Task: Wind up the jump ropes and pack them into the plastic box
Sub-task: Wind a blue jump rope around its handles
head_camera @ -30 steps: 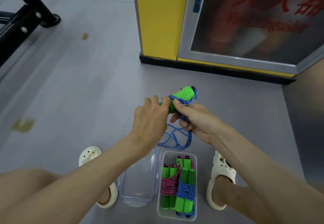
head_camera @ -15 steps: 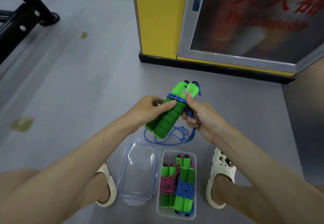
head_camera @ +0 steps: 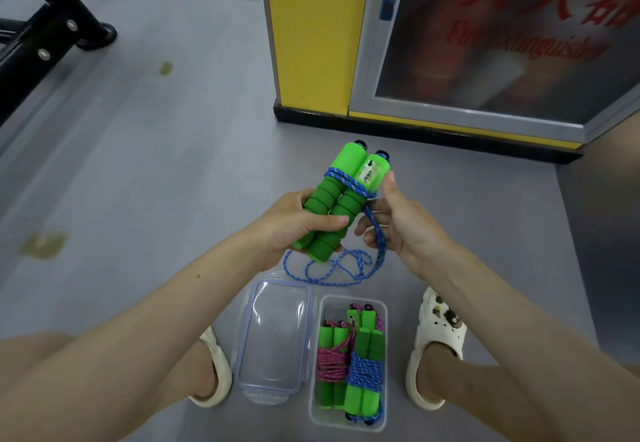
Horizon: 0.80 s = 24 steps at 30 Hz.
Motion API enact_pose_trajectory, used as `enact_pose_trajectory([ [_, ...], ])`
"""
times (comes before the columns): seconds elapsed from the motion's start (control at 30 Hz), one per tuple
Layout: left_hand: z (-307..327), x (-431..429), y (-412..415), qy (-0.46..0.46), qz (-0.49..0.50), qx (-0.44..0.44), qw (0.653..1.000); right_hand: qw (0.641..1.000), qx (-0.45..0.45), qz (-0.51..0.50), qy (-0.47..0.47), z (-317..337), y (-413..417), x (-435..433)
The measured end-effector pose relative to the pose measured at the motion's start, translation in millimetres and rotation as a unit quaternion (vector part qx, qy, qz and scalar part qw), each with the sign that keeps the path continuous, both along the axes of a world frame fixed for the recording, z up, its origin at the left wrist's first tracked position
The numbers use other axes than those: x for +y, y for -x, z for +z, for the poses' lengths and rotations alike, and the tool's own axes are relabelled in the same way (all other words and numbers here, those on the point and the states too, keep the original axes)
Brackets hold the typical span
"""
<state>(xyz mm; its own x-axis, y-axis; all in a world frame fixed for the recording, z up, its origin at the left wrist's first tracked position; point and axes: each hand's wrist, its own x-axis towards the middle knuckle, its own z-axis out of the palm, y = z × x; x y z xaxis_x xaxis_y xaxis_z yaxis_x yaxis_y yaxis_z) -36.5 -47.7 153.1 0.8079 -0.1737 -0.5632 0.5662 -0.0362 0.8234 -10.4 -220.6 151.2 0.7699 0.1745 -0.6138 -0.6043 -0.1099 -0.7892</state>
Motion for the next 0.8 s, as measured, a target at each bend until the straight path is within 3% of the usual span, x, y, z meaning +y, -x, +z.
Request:
enact_pose_trajectory([
  [0.13,-1.2,0.1,0.5,-0.048,0.031,-0.038,0.998,0.999,-0.016,0.039,0.013,0.8,3.2,-0.8],
  [0.2,-6.0,3.2,-0.1,-0.104,0.051,-0.068,0.991,0.993,-0.054,0.08,0.065,-1.4,5.5,-2.6],
  [0.3,-12.6,9.4,-2.4,-0.231,0.038,-0.127,0.964,0.977,-0.107,0.099,0.154,-3.4,6.2,-2.3],
  [0.4,-11.7,8.6,-1.2,-0.334,-0.002,-0.173,0.927,0.973,-0.115,0.095,0.177,-4.4,5.6,0.8],
  [0.57,-7.9,3.7,0.5,-0.433,-0.021,-0.196,0.88,0.996,-0.041,0.048,0.062,0.0,6.8,4.7],
  [0.73,-5.6,-0.7,3.8,-0.518,-0.052,-0.213,0.827,0.998,-0.03,0.042,0.039,1.4,8.5,7.4],
  [0.8,-5.8,-1.9,6.1,-0.559,-0.067,-0.242,0.79,0.997,-0.034,0.066,0.035,1.8,8.0,7.6],
])
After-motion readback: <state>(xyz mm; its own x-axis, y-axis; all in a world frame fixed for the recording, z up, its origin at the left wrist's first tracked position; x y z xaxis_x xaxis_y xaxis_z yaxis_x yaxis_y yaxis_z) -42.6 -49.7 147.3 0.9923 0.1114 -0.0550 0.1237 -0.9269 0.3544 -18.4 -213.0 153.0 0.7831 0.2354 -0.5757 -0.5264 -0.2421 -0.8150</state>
